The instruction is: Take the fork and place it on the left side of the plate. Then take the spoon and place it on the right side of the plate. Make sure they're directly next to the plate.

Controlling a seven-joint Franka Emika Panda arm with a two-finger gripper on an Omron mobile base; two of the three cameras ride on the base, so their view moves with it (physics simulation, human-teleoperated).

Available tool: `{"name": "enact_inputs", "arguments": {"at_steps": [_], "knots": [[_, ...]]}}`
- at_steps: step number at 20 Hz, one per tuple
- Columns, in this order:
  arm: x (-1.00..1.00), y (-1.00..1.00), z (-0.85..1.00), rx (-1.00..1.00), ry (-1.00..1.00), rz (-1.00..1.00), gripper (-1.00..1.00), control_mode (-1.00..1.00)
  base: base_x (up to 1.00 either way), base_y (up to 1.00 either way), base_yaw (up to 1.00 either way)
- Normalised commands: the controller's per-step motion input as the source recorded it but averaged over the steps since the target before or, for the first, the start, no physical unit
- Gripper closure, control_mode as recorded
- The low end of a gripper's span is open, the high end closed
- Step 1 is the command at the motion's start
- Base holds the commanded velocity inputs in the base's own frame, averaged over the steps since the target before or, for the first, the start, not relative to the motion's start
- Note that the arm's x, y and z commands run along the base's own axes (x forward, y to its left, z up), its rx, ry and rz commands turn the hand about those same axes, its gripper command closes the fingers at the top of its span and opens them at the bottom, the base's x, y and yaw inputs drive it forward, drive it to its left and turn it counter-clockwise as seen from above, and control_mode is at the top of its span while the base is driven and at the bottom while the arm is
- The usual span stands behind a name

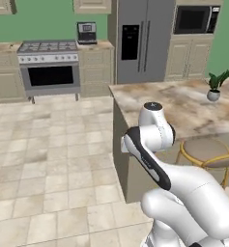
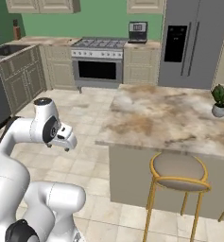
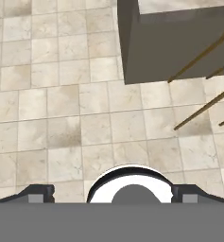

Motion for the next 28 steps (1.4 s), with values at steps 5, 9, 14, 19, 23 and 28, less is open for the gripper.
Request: {"name": "enact_inputs", "arguments": {"at_steps": [5, 9, 14, 19, 23, 28], "knots": [[0.0, 0.0, 0.0, 0.0, 0.0, 0.0, -1.0, 1.0, 0.68, 0.75, 0.0], [0.0, 0.0, 0.0, 0.0, 0.0, 0.0, -1.0, 1.0, 0.83, 0.61, 0.0], [0.0, 0.0, 0.0, 0.0, 0.0, 0.0, -1.0, 1.0, 0.9, 0.5, 0.0], [0.0, 0.0, 0.0, 0.0, 0.0, 0.0, -1.0, 1.0, 0.94, 0.39, 0.0], [0.0, 0.0, 0.0, 0.0, 0.0, 0.0, -1.0, 1.0, 0.94, 0.32, -0.01], [0.0, 0.0, 0.0, 0.0, 0.0, 0.0, -1.0, 1.0, 0.93, 0.36, -0.01]]}}
